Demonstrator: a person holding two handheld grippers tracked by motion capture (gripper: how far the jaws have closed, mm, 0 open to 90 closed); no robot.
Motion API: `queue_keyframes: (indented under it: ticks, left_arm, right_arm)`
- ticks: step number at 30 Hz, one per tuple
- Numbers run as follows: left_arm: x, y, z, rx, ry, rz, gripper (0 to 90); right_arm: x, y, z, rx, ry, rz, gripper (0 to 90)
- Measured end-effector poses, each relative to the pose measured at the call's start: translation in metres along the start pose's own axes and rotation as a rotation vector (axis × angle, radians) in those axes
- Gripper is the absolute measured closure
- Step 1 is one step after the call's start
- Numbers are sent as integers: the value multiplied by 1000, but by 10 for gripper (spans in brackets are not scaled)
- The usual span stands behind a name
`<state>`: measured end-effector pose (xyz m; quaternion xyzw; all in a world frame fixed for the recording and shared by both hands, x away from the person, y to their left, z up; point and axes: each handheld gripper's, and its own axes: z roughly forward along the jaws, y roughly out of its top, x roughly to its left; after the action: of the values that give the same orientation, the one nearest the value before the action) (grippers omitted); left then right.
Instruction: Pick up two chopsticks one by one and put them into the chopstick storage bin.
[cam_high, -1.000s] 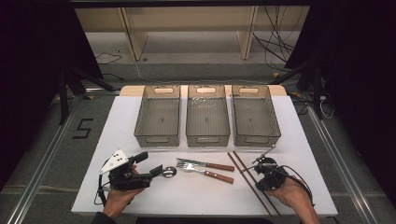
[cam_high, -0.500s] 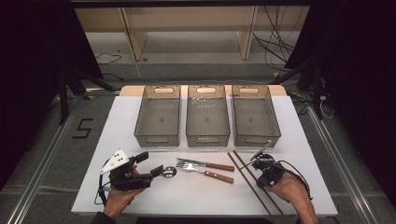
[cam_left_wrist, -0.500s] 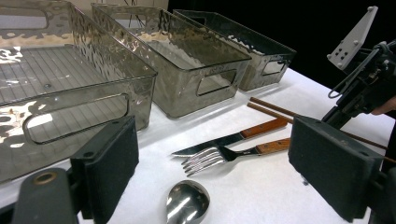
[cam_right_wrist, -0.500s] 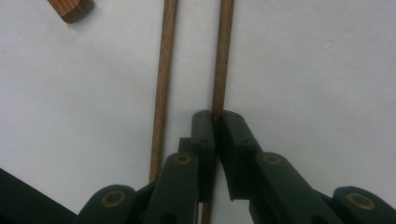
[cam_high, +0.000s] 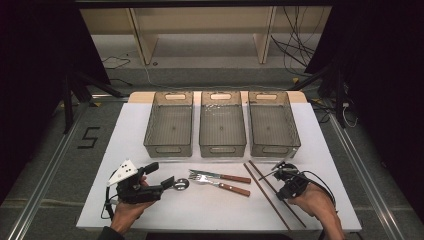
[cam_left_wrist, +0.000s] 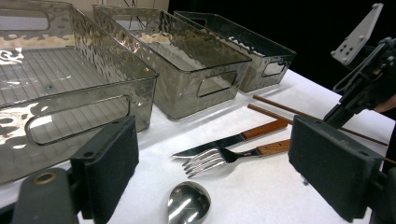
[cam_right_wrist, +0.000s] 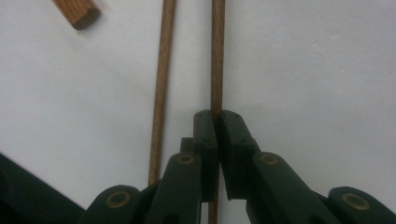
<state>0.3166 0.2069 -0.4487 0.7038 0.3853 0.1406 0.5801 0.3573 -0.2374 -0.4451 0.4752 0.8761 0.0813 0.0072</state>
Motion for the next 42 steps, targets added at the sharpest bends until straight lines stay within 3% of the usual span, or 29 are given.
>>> queue_keyframes:
  ticks: [6,10,18,32,42]
  left_arm:
    - [0,0,0,0,2,1,156]
    - [0,0,0,-4,4,-4,156]
    - [1,0,-1,-5,7,-5,156]
    - [2,1,-2,-14,4,-9,156]
    - [2,2,-2,-15,1,-11,156]
  right_arm:
    - [7,-2,-19,-77,30,-37,860]
    - [17,5,-35,-196,76,-77,860]
    - [27,36,-49,-375,159,-84,860]
    - [54,93,-57,-516,236,-79,860]
    - [76,129,-54,-582,249,-69,860]
